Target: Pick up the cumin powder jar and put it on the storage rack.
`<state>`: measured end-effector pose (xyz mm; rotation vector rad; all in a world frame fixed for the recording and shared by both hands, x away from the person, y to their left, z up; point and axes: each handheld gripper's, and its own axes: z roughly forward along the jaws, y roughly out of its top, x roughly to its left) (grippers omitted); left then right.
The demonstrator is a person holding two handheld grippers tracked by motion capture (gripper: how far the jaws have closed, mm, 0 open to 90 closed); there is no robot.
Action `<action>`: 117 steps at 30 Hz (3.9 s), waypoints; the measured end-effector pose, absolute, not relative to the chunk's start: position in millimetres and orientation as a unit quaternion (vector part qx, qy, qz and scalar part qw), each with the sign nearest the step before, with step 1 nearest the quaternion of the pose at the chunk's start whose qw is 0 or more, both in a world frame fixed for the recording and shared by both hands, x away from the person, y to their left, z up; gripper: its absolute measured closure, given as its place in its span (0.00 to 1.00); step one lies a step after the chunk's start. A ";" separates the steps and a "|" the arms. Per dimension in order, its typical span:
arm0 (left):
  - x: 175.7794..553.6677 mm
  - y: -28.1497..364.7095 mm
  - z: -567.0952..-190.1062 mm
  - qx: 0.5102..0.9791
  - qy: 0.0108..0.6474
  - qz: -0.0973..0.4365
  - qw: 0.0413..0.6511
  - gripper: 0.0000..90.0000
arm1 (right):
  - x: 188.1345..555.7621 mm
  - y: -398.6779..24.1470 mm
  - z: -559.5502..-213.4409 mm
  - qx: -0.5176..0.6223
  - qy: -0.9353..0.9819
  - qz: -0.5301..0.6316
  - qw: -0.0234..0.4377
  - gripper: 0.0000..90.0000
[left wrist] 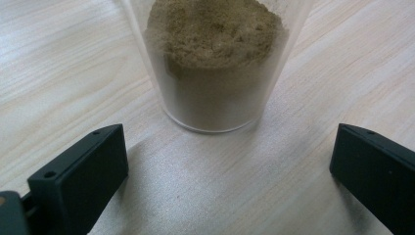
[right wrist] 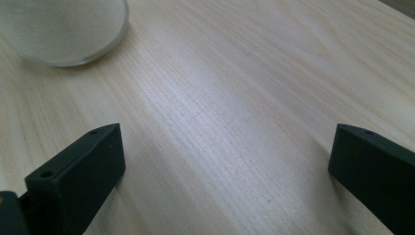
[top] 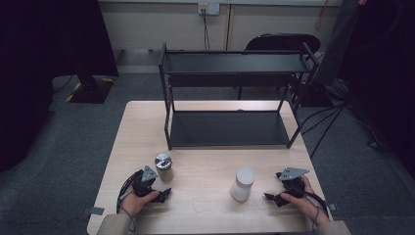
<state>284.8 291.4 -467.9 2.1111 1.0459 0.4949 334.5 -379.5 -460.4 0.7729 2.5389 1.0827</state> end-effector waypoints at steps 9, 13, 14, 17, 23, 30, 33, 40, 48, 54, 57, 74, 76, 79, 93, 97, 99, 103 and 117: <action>284.2 290.1 -467.5 0.817 0.409 0.194 0.357 0.00 | 334.5 -379.5 -460.4 0.267 0.877 0.374 0.137 0.00; 283.6 289.5 -467.4 0.817 0.411 0.194 0.356 0.00 | 334.5 -379.5 -460.4 0.267 0.877 0.374 0.137 0.00; 283.3 289.2 -467.8 0.815 0.412 0.194 0.357 0.00 | 334.5 -379.5 -460.4 0.267 0.877 0.374 0.137 0.00; 283.2 289.1 -467.7 0.815 0.413 0.194 0.357 0.00 | 334.5 -379.4 -460.4 0.267 0.877 0.374 0.137 0.00; 284.0 288.2 -464.0 0.817 0.417 0.190 0.349 0.00 | 334.5 -379.4 -460.4 0.267 0.877 0.374 0.137 0.00; 285.0 291.0 -456.1 0.816 0.427 0.180 0.346 0.02 | 334.5 -379.5 -460.4 0.267 0.877 0.374 0.137 0.00; 284.8 288.9 -452.2 0.815 0.425 0.181 0.350 0.02 | 334.5 -379.5 -460.4 0.267 0.877 0.374 0.137 0.00; 283.5 281.8 -446.8 0.804 0.432 0.198 0.356 0.02 | 334.5 -379.5 -460.4 0.267 0.877 0.374 0.137 0.00; 285.7 282.1 -446.4 0.793 0.434 0.206 0.374 0.02 | 334.5 -379.4 -460.4 0.267 0.877 0.374 0.137 0.00; 290.2 279.5 -449.8 0.786 0.439 0.207 0.383 0.01 | 334.5 -379.4 -460.4 0.267 0.877 0.374 0.137 0.00; 292.5 279.1 -451.4 0.783 0.439 0.207 0.390 0.01 | 334.5 -379.4 -460.4 0.267 0.877 0.374 0.137 0.00; 304.5 268.7 -454.7 0.783 0.438 0.212 0.388 0.18 | 334.5 -379.5 -460.4 0.267 0.877 0.374 0.137 0.00; 305.4 268.1 -455.0 0.783 0.437 0.213 0.387 0.21 | 334.5 -379.5 -460.4 0.267 0.877 0.374 0.137 0.00; 305.3 267.1 -455.2 0.781 0.437 0.216 0.390 0.27 | 334.5 -379.4 -460.4 0.267 0.877 0.374 0.137 0.00; 305.1 262.8 -453.0 0.785 0.435 0.224 0.380 0.34 | 334.5 -379.5 -460.4 0.267 0.877 0.374 0.137 0.00; 305.6 265.1 -450.8 0.787 0.432 0.218 0.383 0.34 | 334.5 -379.5 -460.4 0.267 0.877 0.374 0.137 0.00; 306.2 266.3 -447.4 0.790 0.429 0.212 0.384 0.34 | 334.5 -379.5 -460.4 0.267 0.877 0.374 0.137 0.00; 307.8 267.6 -442.3 0.797 0.421 0.207 0.381 0.34 | 334.5 -379.5 -460.4 0.267 0.877 0.374 0.137 0.00; 316.8 269.6 -406.1 0.809 0.395 0.184 0.394 0.34 | 334.5 -379.5 -460.3 0.267 0.877 0.374 0.137 0.00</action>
